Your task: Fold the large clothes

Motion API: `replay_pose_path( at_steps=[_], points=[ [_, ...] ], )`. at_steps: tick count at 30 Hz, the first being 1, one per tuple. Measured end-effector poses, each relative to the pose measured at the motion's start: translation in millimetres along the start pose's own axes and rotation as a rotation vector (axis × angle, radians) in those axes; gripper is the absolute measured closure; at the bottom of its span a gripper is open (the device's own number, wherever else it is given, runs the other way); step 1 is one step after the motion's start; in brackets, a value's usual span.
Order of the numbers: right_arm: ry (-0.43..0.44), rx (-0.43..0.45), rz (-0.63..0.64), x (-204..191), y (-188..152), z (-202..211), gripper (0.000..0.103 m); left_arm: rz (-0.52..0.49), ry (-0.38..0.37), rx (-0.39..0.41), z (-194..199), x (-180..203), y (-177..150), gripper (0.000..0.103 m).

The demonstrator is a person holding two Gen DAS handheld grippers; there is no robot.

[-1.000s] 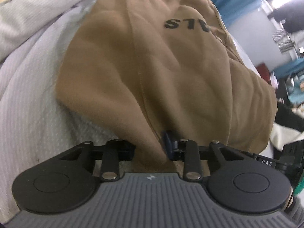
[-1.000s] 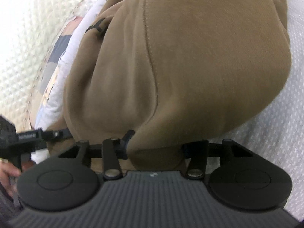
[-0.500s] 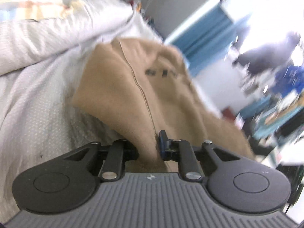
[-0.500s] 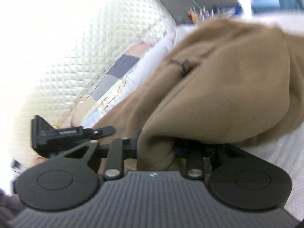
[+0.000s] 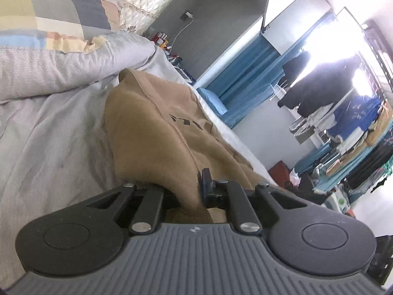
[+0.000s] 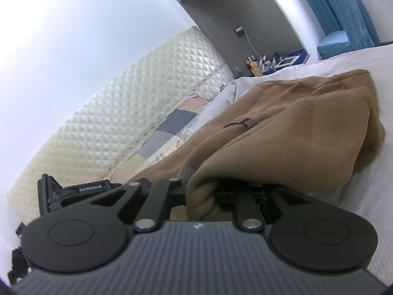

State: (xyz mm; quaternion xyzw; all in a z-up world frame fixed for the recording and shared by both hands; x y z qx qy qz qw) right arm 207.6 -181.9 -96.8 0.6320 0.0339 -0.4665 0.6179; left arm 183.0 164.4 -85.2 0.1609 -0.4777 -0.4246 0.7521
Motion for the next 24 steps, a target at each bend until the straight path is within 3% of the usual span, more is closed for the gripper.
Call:
replay_pose_path(
  at_steps=[5,10,13,14,15,18,24],
  points=[
    [-0.079,-0.042,-0.075,22,-19,5,0.086,-0.001,0.048,-0.048,-9,-10,-26,0.091],
    [-0.054,-0.049,-0.160,42,-18,-7,0.083,-0.003,0.078,-0.065,-26,-15,-33,0.089],
    [-0.074,-0.039,-0.187,46,-19,-10,0.075,-0.003,0.065,-0.068,-28,-19,-35,0.082],
    [-0.076,-0.036,-0.192,47,-18,-11,0.070,0.005,0.055,-0.072,-27,-21,-35,0.074],
    [-0.075,-0.035,-0.202,47,-20,-9,0.060,0.021,0.044,-0.079,-27,-24,-36,0.063],
    [-0.072,-0.017,-0.251,52,-21,-8,0.030,0.053,-0.024,-0.094,-25,-34,-37,0.054],
    [-0.067,-0.056,-0.296,67,-23,-29,0.031,0.125,-0.109,-0.139,-33,-53,-42,0.055]
  ],
)
Point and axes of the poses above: each gripper's, at about its wrist camera, not at the fingertips, and z roughly against the way its jaws point, x to its right, y to its top, the point moved 1 cm from there along -z, roughly the way its jaws point, and after that the axes turned 8 degrees about y, right-handed, at the moved point
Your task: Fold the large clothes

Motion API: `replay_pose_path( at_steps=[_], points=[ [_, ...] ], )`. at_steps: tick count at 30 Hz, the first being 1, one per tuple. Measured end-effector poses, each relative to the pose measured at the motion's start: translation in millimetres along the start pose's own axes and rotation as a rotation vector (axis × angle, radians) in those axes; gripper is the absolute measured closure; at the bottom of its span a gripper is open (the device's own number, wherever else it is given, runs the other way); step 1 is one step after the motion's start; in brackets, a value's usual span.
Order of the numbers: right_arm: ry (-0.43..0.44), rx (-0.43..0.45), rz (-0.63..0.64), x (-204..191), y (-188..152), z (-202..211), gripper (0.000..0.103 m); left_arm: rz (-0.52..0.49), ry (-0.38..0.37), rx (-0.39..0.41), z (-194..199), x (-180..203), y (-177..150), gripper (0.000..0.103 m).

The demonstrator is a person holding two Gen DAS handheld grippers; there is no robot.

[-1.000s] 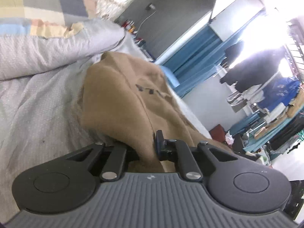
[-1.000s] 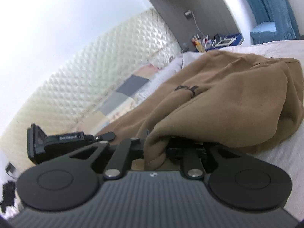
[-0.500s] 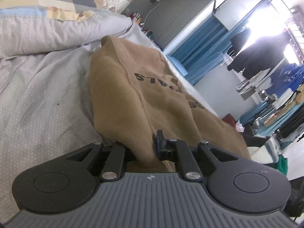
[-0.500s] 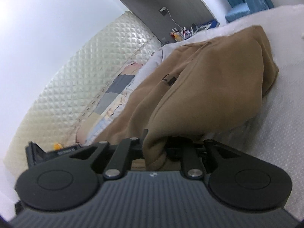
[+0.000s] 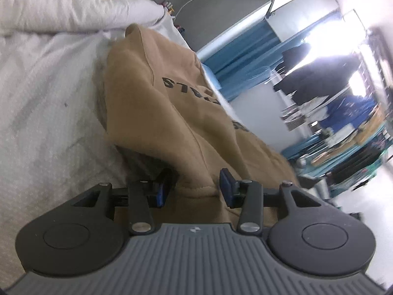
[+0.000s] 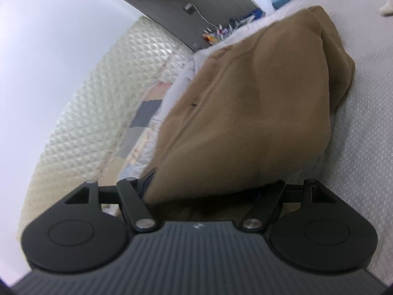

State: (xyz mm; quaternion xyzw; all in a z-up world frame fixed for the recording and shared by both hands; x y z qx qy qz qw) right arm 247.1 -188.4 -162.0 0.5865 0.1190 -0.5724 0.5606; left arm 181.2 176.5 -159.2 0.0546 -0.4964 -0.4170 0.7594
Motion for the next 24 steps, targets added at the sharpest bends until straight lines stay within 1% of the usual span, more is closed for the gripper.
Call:
replay_pose_path(
  at_steps=[1,2,3,4,6,8,11,13,14,16,20,22,24],
  points=[
    [0.014,-0.010,-0.004,1,1,-5,0.032,0.014,-0.018,0.000,0,-2,1,0.056],
    [0.035,-0.020,-0.003,1,1,-11,0.044,0.024,-0.034,0.003,1,-3,1,0.056],
    [0.054,-0.027,0.000,-1,1,-14,0.060,0.038,-0.058,0.004,2,-5,2,0.056],
    [0.076,-0.038,0.000,-3,2,-17,0.066,0.051,-0.079,0.002,3,-7,3,0.056],
    [0.122,-0.040,0.012,-9,2,-18,0.070,0.077,-0.114,0.003,4,-10,4,0.056],
    [0.166,-0.025,0.038,-16,2,-11,0.070,0.098,-0.149,0.005,6,-12,7,0.056],
    [0.241,0.021,0.049,-25,5,6,0.070,0.125,-0.189,0.006,10,-14,8,0.056],
    [0.270,0.046,0.061,-28,6,16,0.070,0.136,-0.204,0.004,11,-15,8,0.056],
    [0.268,0.051,0.066,-30,5,18,0.070,0.144,-0.204,-0.004,9,-15,9,0.056],
    [0.241,0.037,0.069,-29,3,15,0.070,0.140,-0.183,-0.020,6,-17,8,0.056],
    [0.146,0.000,0.040,-19,0,1,0.071,0.108,-0.132,-0.047,-9,-14,6,0.056],
    [0.083,-0.020,0.072,-16,-3,-4,0.071,0.088,-0.101,-0.065,-21,-9,5,0.061],
    [0.027,-0.042,0.121,-16,-8,-13,0.071,0.039,-0.053,-0.087,-36,0,5,0.074]
  ],
)
Point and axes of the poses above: each gripper's, at about its wrist camera, not at the fingertips, and z roughly against the way its jaws point, x to its right, y to its top, the point moved 1 cm from there along -z, roughly the way its jaws point, and after that the axes turned 8 degrees about y, right-handed, at the moved point
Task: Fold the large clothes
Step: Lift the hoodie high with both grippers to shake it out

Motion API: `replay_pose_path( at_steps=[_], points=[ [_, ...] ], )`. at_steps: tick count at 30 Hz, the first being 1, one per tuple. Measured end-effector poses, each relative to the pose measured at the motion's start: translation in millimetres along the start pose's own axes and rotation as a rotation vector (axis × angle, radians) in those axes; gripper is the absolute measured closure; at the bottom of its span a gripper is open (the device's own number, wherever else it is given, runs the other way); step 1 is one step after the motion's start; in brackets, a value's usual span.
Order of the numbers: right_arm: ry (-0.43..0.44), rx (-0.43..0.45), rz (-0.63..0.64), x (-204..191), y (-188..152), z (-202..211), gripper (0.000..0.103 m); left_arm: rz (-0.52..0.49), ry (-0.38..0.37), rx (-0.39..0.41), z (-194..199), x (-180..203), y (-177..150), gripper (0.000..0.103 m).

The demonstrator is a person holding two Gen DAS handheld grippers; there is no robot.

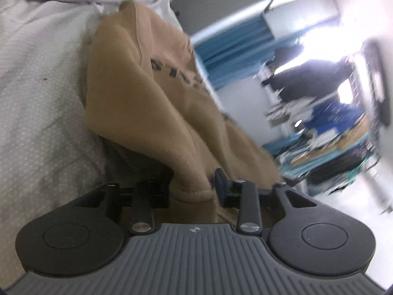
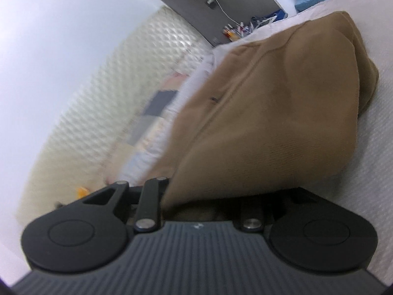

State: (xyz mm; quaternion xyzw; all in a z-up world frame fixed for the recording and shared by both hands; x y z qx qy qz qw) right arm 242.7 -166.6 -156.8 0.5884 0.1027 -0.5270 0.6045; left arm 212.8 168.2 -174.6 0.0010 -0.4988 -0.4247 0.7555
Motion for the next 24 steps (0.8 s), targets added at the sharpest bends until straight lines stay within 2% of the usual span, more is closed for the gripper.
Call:
replay_pose_path(
  at_steps=[1,3,6,9,15,20,24],
  points=[
    [-0.036,-0.005,0.027,-1,-1,-4,0.073,-0.029,0.031,0.013,-5,4,1,0.075],
    [-0.081,0.007,0.087,-8,-4,-7,0.083,-0.079,0.072,0.051,-6,10,0,0.081],
    [-0.067,0.091,0.159,-23,-5,2,0.088,-0.113,0.079,0.106,8,18,1,0.084],
    [-0.009,0.201,0.181,-44,0,25,0.090,-0.125,0.016,0.192,39,29,6,0.085],
    [0.033,0.356,0.254,-102,13,75,0.090,-0.181,-0.111,0.288,103,72,11,0.085],
    [0.024,0.391,0.333,-155,33,117,0.090,-0.254,-0.180,0.378,160,121,8,0.085],
    [0.002,0.413,0.414,-207,49,147,0.090,-0.335,-0.183,0.443,210,173,20,0.085]
  ],
)
Point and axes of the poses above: each gripper's, at about its wrist camera, not at the fingertips, and z roughly against the way its jaws point, x to its right, y to its top, the point moved 1 cm from there along -z, roughly the way its jaws point, and after that the axes turned 8 degrees about y, right-handed, at the moved point
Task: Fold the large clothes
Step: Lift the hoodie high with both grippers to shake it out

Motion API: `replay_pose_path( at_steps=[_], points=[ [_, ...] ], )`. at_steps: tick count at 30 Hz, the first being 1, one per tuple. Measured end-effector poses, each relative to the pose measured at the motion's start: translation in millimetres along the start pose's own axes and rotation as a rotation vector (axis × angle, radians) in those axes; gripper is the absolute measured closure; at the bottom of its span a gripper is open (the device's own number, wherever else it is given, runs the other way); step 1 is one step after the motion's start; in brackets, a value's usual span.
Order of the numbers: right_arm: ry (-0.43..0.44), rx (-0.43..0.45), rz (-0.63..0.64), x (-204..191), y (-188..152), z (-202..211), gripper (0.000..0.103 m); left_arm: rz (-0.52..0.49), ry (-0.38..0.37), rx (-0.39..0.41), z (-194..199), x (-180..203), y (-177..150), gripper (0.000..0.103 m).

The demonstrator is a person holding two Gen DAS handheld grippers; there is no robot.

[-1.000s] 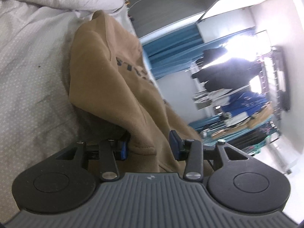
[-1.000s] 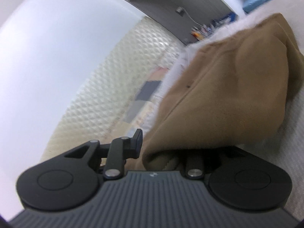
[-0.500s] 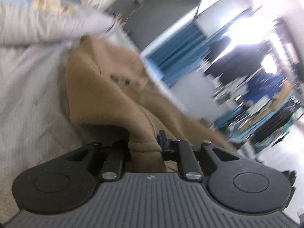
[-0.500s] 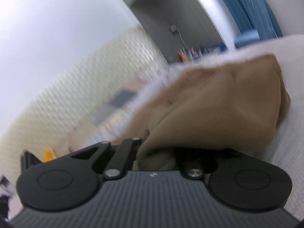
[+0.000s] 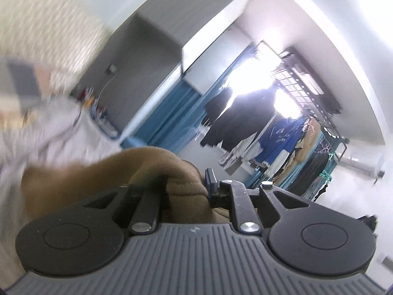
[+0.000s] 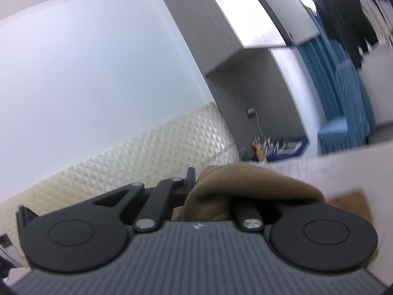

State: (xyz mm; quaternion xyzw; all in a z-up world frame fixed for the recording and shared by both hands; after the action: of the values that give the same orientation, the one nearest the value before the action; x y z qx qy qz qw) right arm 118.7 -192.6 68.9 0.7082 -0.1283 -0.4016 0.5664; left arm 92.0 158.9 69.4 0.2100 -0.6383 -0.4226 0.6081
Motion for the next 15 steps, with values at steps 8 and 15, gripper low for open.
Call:
replay_pose_path(
  at_steps=[8,15],
  points=[
    [-0.004,0.083,0.145,-93,107,28,0.090,-0.137,-0.025,0.109,66,113,116,0.084],
    [0.012,0.167,0.249,-159,185,52,0.090,-0.182,-0.061,0.193,119,204,208,0.084]
  ],
)
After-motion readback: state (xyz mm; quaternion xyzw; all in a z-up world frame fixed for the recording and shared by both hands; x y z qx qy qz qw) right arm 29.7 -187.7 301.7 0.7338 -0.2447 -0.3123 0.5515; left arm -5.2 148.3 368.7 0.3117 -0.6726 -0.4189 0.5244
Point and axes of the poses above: each gripper's, at about its wrist camera, not at the fingertips, and z roughly against the way its jaws point, x to its right, y to its top, the point moved 1 cm from there along -z, roughly the way its jaws point, and after that the axes turned 8 degrees about y, right-handed, at the moved point
